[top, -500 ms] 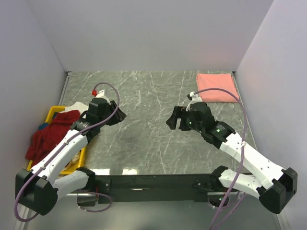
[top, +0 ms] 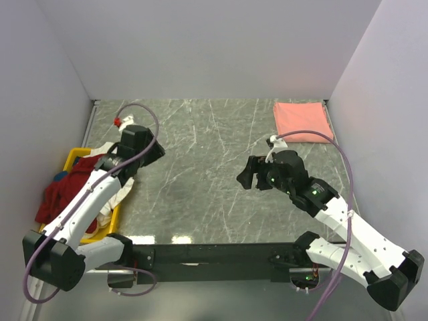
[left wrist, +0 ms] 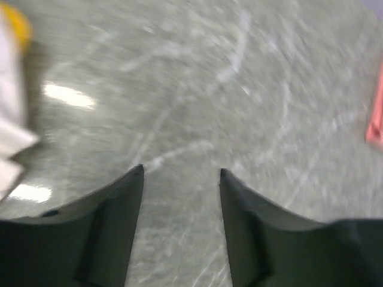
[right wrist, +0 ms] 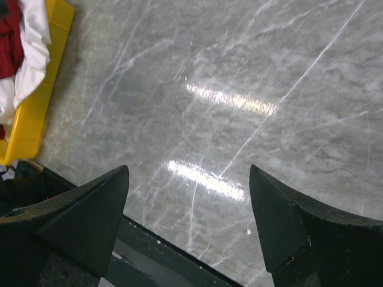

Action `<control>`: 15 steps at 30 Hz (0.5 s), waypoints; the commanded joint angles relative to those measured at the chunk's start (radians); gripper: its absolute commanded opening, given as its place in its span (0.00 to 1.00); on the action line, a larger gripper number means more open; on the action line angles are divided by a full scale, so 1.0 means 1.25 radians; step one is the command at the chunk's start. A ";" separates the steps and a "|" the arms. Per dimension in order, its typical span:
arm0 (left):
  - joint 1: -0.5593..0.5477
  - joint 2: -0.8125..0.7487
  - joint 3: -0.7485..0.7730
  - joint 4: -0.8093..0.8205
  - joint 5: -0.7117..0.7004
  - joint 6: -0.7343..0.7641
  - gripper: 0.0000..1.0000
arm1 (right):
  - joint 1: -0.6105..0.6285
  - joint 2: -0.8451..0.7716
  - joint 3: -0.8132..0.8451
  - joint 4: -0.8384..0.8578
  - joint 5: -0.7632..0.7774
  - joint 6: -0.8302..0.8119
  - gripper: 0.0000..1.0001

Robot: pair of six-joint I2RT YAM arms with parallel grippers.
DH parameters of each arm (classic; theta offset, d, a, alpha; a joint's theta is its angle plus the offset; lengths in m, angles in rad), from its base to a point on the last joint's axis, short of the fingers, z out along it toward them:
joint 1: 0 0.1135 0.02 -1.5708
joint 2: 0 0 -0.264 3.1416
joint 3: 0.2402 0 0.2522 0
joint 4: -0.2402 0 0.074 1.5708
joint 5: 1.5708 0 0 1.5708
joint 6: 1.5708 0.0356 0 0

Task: Fold and stack the t-shirts
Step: Grab the tshirt from the pile

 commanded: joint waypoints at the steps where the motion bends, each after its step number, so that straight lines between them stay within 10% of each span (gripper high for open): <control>1: 0.061 0.023 0.097 -0.116 -0.160 -0.060 0.61 | 0.005 -0.024 -0.033 0.020 -0.051 -0.010 0.88; 15: 0.454 0.048 0.035 -0.205 -0.254 -0.153 0.73 | 0.002 0.034 -0.048 0.058 -0.124 -0.027 0.87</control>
